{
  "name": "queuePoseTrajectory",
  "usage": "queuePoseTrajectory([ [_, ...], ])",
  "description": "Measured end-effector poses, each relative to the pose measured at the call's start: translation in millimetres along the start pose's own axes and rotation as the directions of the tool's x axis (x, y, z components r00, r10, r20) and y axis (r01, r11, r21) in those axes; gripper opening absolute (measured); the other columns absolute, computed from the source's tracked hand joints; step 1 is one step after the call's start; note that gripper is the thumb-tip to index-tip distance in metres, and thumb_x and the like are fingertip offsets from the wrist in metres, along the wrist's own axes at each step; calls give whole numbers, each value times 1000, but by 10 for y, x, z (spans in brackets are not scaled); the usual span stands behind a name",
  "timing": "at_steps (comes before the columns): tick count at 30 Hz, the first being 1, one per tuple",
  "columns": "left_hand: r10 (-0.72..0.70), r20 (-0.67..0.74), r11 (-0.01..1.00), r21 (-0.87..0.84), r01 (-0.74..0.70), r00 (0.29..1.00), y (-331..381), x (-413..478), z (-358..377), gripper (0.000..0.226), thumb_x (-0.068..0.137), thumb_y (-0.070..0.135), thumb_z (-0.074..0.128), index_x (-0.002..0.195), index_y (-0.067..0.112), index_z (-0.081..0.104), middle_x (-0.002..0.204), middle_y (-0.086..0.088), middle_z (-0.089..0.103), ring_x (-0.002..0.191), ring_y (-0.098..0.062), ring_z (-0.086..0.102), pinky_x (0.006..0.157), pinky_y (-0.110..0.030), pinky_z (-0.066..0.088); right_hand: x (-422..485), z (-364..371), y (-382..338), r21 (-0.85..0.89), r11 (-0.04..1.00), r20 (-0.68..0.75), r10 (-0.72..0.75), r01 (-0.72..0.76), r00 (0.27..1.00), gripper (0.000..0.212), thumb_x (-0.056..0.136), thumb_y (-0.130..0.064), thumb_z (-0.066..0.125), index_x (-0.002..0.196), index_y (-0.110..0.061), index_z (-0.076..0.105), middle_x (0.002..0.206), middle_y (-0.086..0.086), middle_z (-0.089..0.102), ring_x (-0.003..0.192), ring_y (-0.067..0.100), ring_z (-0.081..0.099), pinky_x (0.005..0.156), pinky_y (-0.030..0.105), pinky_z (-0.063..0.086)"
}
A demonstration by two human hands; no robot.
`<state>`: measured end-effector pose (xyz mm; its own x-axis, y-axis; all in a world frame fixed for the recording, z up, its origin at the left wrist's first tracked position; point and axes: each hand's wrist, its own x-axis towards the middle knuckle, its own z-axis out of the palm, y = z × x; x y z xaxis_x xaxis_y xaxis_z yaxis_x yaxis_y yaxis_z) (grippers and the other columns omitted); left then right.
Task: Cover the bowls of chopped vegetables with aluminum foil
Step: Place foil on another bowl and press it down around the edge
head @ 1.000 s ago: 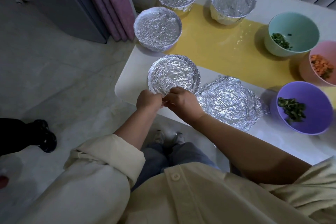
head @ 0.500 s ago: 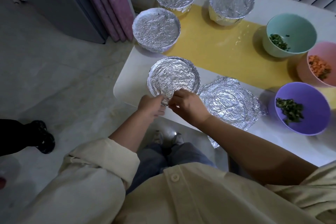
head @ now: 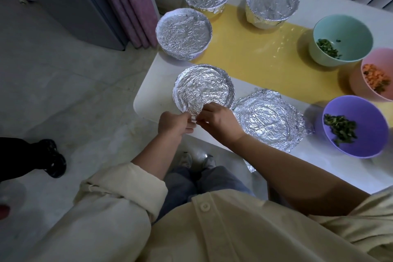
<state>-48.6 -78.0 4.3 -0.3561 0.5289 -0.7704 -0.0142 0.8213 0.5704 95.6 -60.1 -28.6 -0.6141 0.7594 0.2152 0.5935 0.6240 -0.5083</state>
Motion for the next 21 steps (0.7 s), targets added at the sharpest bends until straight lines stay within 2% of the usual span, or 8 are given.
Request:
queuePoseTrajectory([
  [4,28,-41,996,86,-24,999,20,57,9,18,87,14,59,79,1,70,63,-7,73,59,-14,72,52,-19,45,13,2,-20,13,1000,-21,24,-24,999,8,77,-12,69,70,-9,70,69,7,59,64,30,60,50,31,49],
  [9,39,-49,996,77,-35,998,13,31,-21,19,88,17,65,82,0,68,75,-12,73,53,-15,66,33,-14,39,26,3,-15,10,999,8,33,-33,999,5,75,-11,74,72,-8,71,70,7,60,66,31,61,52,35,51],
  [10,39,-53,996,87,-34,998,4,40,-17,18,87,15,66,80,-1,68,75,-12,73,53,-15,67,37,-14,44,20,11,-18,10,999,9,36,-36,999,7,76,-13,75,72,-9,71,70,7,60,65,31,61,51,35,51],
  [12,58,-79,991,128,-48,995,10,81,-5,17,84,14,67,75,-1,70,72,-12,74,60,-17,72,61,-23,59,17,36,-34,19,998,-10,54,-54,998,12,79,-17,75,71,-9,70,69,6,59,64,30,60,49,32,49],
  [13,72,-93,987,147,-58,993,18,92,-4,17,81,15,68,71,2,70,71,-13,75,64,-19,73,73,-30,60,25,38,-45,26,998,-21,66,-65,998,14,80,-19,74,70,-9,70,68,6,59,64,30,60,49,31,49],
  [15,91,-98,984,164,-74,991,43,103,-5,19,80,16,68,64,6,68,68,-13,74,66,-19,74,80,-35,60,51,16,-67,47,996,-27,73,-72,997,13,78,-19,72,70,-9,71,68,6,60,63,30,61,49,30,49],
  [17,95,-83,982,173,-79,992,74,111,-31,20,81,14,67,62,7,67,61,-10,73,63,-17,74,75,-32,60,64,-19,-65,70,997,10,34,-35,999,8,75,-14,75,75,-7,71,72,8,61,66,31,61,52,32,50],
  [21,96,-61,974,211,-81,994,175,148,-171,13,83,11,65,75,1,69,52,-1,68,55,-12,71,53,-21,46,11,-96,59,50,999,85,-18,14,996,24,73,-18,83,88,-6,68,84,9,61,79,30,59,64,34,47],
])
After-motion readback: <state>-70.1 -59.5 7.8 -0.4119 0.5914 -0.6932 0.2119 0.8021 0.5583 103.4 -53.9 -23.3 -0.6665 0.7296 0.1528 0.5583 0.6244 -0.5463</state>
